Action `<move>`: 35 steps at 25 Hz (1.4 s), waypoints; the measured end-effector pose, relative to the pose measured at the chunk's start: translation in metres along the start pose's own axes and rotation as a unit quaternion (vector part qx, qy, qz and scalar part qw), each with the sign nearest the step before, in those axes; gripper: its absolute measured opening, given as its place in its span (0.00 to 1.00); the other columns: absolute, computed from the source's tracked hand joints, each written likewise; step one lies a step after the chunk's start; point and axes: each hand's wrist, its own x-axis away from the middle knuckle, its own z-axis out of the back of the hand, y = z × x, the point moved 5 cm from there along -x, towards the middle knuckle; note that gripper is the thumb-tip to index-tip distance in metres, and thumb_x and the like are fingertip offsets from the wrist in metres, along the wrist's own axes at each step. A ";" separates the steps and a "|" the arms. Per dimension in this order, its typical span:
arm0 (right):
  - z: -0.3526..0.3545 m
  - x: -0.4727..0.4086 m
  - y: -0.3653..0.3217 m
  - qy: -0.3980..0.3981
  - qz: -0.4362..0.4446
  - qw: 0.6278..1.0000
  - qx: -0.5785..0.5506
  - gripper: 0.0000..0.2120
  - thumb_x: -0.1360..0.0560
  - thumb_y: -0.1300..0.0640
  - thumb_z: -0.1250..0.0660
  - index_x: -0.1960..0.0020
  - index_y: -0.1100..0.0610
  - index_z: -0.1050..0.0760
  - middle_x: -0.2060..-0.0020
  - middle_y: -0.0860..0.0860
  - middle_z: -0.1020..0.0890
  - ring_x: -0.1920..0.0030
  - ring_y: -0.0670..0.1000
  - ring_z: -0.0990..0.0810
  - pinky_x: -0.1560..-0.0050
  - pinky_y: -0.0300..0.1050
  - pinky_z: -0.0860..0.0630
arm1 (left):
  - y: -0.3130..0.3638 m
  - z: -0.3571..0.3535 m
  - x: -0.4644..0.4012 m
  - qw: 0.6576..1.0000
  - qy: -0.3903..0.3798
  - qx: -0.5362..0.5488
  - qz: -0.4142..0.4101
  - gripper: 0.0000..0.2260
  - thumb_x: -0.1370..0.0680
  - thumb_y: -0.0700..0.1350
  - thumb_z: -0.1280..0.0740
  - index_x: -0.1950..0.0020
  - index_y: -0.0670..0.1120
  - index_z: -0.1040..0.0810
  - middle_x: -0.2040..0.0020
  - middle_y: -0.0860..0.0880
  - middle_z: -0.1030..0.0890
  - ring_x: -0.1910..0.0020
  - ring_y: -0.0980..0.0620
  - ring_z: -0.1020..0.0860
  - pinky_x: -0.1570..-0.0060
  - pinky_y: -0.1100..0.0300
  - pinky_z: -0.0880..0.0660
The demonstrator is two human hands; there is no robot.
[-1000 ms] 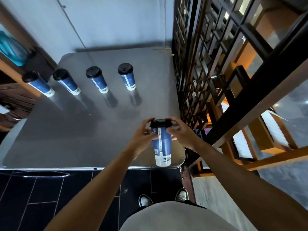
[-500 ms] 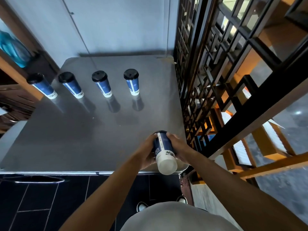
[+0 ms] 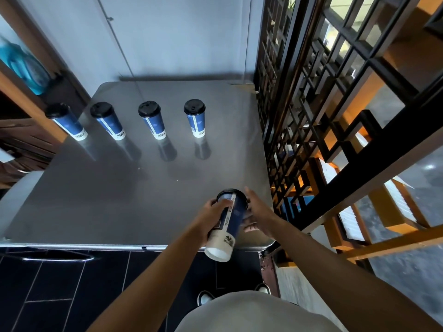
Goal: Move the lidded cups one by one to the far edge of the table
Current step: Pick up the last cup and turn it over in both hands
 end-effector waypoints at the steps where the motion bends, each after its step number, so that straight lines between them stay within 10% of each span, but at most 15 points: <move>1: 0.003 0.000 -0.003 -0.002 0.000 1.000 -0.012 0.32 0.23 0.26 0.51 0.46 0.50 0.22 0.55 0.54 0.13 0.54 0.57 0.13 0.56 0.50 0.17 | -0.001 0.003 0.000 0.999 0.017 -0.042 -0.011 0.21 0.22 0.52 0.29 0.33 0.44 0.26 0.45 0.37 0.16 0.56 0.40 0.17 0.55 0.47 0.19; 7: 0.019 0.002 -0.032 0.038 0.065 0.990 0.121 0.33 0.27 0.30 0.39 0.48 0.61 0.23 0.52 0.60 0.17 0.50 0.61 0.17 0.39 0.62 0.22 | -0.019 -0.002 0.001 0.953 0.040 -0.278 -0.111 0.20 0.36 0.67 0.26 0.60 0.52 0.16 0.66 0.53 0.15 0.69 0.58 0.18 0.65 0.60 0.22; 14: -0.007 0.020 -0.070 -0.021 0.165 0.957 0.239 0.17 0.30 0.41 0.43 0.49 0.44 0.19 0.45 0.54 0.26 0.48 0.52 0.23 0.50 0.45 0.26 | -0.010 -0.015 -0.010 0.941 -0.015 -0.228 -0.248 0.36 0.40 0.55 0.15 0.36 0.57 0.27 0.44 0.54 0.16 0.46 0.55 0.16 0.46 0.50 0.17; 35: -0.008 0.044 -0.069 -0.101 0.231 0.947 0.197 0.18 0.24 0.45 0.38 0.37 0.44 0.20 0.45 0.39 0.19 0.43 0.44 0.20 0.38 0.45 0.23 | 0.010 -0.020 -0.001 0.902 -0.034 -0.309 -0.298 0.26 0.37 0.56 0.20 0.42 0.60 0.26 0.50 0.62 0.16 0.52 0.60 0.16 0.56 0.64 0.19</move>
